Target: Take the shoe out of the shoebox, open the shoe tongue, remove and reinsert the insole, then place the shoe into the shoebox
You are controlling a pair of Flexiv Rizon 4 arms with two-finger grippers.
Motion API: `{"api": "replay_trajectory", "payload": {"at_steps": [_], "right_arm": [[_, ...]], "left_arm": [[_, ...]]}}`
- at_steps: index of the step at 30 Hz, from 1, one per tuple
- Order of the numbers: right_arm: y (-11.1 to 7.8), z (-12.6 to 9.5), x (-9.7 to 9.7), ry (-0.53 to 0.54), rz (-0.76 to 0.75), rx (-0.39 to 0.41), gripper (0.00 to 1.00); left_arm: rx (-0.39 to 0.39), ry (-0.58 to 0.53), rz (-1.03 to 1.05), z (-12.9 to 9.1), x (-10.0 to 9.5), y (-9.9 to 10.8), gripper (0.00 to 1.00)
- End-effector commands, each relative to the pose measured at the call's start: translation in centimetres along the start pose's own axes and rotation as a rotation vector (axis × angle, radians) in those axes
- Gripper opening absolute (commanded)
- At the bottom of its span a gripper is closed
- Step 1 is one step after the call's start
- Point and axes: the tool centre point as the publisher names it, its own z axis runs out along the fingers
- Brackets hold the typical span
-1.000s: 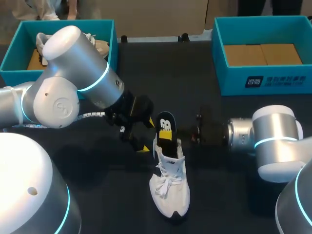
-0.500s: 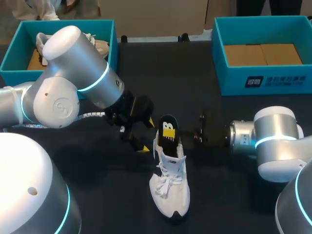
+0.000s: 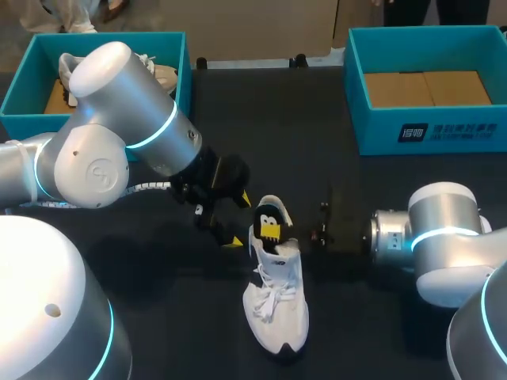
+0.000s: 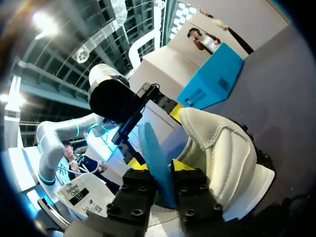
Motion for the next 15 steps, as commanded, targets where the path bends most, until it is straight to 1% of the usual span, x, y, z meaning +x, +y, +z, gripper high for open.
{"api": "replay_trajectory", "payload": {"at_steps": [1,3,8,11,15], "right_arm": [[0.5,0.0,0.6,-0.012,-0.024,0.008,0.49],[1.0,0.1,0.9,-0.013,-0.041,0.013,0.5],[2.4,0.2,1.0,-0.017,-0.071,0.026,0.48],[2.8,0.3,0.9,-0.015,-0.081,0.028,0.47],[3.2,0.4,1.0,-0.012,-0.098,0.03,0.43]], "left_arm": [[0.001,0.001,0.001,0.1,0.0,0.0,1.0],[0.001,0.001,0.001,0.1,0.0,0.0,1.0],[0.001,0.001,0.001,0.1,0.0,0.0,1.0],[0.001,0.001,0.001,0.1,0.0,0.0,1.0],[0.001,0.001,0.001,0.1,0.0,0.0,1.0]]}}
